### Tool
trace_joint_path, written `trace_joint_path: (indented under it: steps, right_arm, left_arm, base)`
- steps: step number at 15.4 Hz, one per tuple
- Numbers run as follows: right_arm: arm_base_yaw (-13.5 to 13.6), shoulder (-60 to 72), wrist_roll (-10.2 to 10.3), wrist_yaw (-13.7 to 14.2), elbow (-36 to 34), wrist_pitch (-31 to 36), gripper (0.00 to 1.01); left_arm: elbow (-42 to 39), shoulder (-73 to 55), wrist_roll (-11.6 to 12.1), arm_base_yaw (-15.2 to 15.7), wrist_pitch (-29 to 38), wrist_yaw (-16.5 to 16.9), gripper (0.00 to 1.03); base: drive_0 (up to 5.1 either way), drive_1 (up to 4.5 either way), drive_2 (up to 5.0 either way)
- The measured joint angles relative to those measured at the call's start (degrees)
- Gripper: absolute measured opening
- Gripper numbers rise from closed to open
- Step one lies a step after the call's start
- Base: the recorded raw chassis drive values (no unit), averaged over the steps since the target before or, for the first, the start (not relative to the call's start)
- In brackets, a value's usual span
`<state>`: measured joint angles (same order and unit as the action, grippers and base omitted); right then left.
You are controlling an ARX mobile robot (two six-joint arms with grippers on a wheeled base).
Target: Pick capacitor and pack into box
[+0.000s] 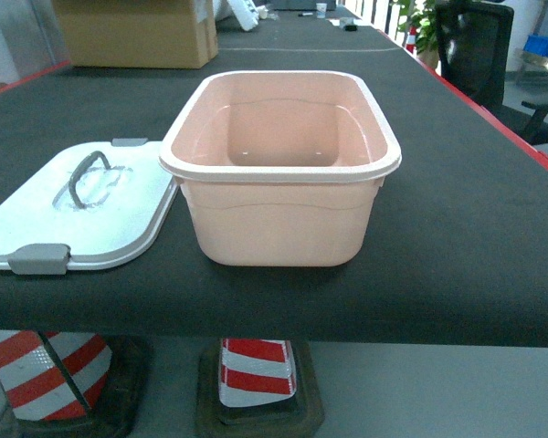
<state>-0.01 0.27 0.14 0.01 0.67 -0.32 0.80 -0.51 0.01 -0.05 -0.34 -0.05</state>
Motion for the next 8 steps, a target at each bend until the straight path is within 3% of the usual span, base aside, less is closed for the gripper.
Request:
trace_joint_path:
  steps: [5, 6, 7, 8]
  right_arm:
    - [0.0, 0.0, 0.0, 0.0, 0.0, 0.0, 0.98]
    - [0.0, 0.0, 0.0, 0.0, 0.0, 0.0, 0.98]
    - [0.0, 0.0, 0.0, 0.0, 0.0, 0.0, 0.98]
    - [0.0, 0.0, 0.0, 0.0, 0.0, 0.0, 0.98]
  left_arm:
    - [0.0, 0.0, 0.0, 0.0, 0.0, 0.0, 0.44]
    - [0.0, -1.8, 1.4, -1.6, 2.2, -4.0, 0.44]
    - [0.9, -13.7, 3.5, -7.5, 15.3, -11.8, 0.44]
    - [4.0, -30.3, 4.3, -12.7, 29.5, -16.3, 0.44]
  base:
    - [0.0, 0.0, 0.0]
    - [0.0, 0.0, 0.0]
    - [0.0, 0.0, 0.0]
    - [0.0, 0.0, 0.0]
